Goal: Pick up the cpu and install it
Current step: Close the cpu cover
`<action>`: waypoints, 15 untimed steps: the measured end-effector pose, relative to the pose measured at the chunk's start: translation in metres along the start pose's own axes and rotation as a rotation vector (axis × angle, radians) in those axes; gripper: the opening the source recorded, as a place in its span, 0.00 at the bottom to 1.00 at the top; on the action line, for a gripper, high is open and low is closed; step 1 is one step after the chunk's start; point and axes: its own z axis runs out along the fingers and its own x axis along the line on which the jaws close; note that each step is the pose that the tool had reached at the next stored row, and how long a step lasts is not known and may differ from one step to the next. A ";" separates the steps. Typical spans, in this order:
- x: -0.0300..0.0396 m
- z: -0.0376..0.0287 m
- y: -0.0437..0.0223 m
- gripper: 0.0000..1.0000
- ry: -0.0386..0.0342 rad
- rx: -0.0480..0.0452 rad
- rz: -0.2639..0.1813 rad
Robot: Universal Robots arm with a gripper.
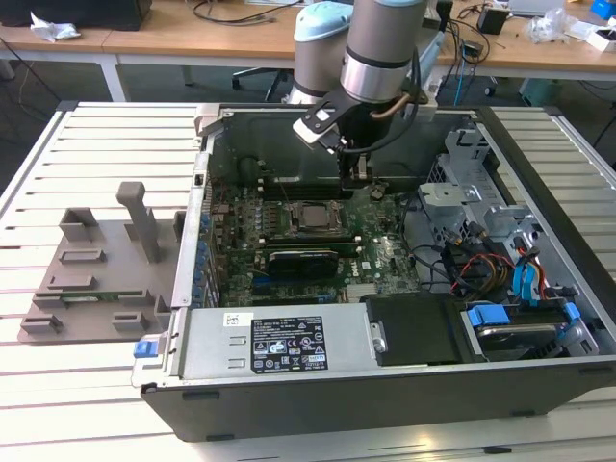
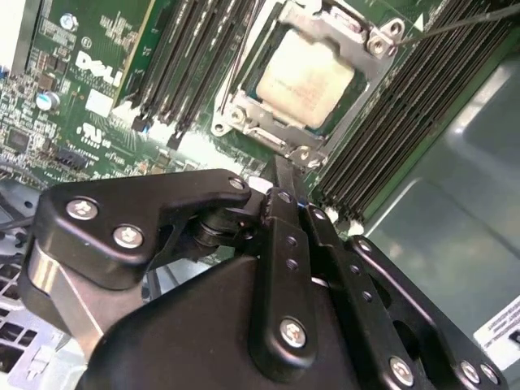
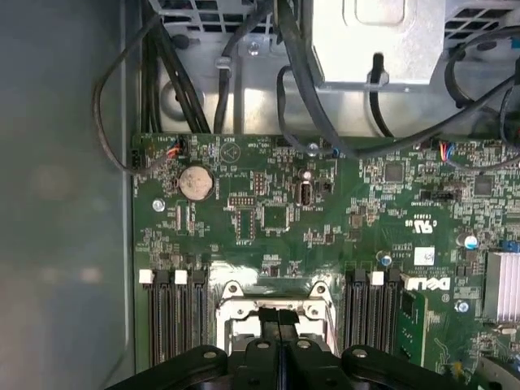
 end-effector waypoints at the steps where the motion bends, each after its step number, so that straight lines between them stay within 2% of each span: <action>1: 0.0001 0.0020 -0.0034 0.11 -0.0002 0.0001 0.000; 5: 0.0003 0.0104 -0.0130 0.11 -0.0002 0.0001 0.000; 6: 0.0006 0.0157 -0.0195 0.11 -0.0001 0.0001 0.000; 11: 0.0010 0.0275 -0.0367 0.11 0.0000 0.0001 0.000; 15: 0.0012 0.0334 -0.0485 0.11 -0.0002 0.0001 0.000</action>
